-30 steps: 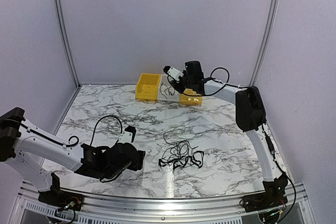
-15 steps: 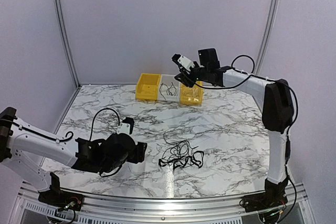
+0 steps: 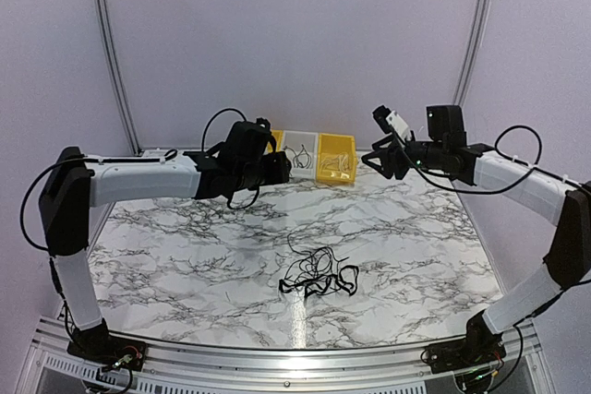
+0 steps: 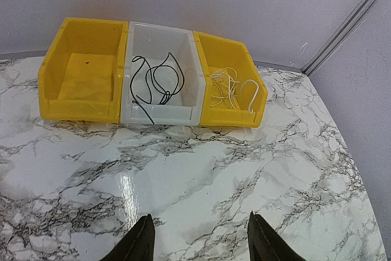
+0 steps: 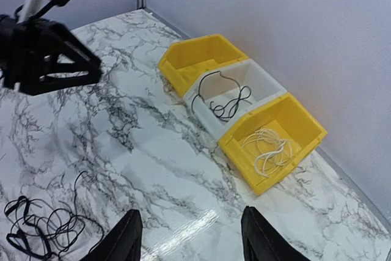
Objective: Untangle the cables
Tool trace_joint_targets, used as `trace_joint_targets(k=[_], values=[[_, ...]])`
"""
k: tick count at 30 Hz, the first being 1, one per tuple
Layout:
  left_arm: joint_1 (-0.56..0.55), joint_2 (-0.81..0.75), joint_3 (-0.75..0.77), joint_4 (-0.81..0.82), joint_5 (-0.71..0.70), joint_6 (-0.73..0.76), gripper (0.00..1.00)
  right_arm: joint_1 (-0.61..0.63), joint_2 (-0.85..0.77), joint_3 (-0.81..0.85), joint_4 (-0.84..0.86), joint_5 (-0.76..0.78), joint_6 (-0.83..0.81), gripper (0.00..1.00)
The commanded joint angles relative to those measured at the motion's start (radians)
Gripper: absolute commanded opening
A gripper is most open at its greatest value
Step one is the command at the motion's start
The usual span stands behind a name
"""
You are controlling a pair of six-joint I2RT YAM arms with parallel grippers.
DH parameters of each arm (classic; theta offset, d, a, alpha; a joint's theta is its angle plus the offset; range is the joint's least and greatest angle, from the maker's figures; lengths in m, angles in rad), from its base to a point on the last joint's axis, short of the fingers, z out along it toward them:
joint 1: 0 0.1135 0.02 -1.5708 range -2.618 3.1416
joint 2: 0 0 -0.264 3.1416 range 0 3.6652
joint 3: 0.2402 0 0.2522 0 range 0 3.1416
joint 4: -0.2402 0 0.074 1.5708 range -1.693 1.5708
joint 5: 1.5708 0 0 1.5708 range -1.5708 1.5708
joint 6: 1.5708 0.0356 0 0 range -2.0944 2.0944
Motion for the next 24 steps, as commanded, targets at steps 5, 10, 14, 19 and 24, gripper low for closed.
trace_joint_targets(k=[5, 10, 14, 19, 24], values=[[0.081, 0.316, 0.354, -0.169, -0.015, 0.155, 0.57, 0.013, -0.088, -0.218, 0.03, -0.107, -0.016, 0.56], [0.114, 0.441, 0.507, -0.185, -0.052, 0.206, 0.57, 0.011, -0.074, -0.198, 0.021, -0.112, -0.017, 0.57], [0.131, 0.506, 0.616, -0.2, -0.077, 0.255, 0.57, 0.011, -0.063, -0.213, 0.026, -0.134, -0.028, 0.57], [0.15, 0.584, 0.725, -0.2, -0.062, 0.29, 0.55, 0.011, -0.033, -0.205, 0.015, -0.128, -0.043, 0.57], [0.16, 0.647, 0.822, -0.2, -0.046, 0.295, 0.52, 0.011, -0.016, -0.2, 0.009, -0.139, -0.047, 0.57]])
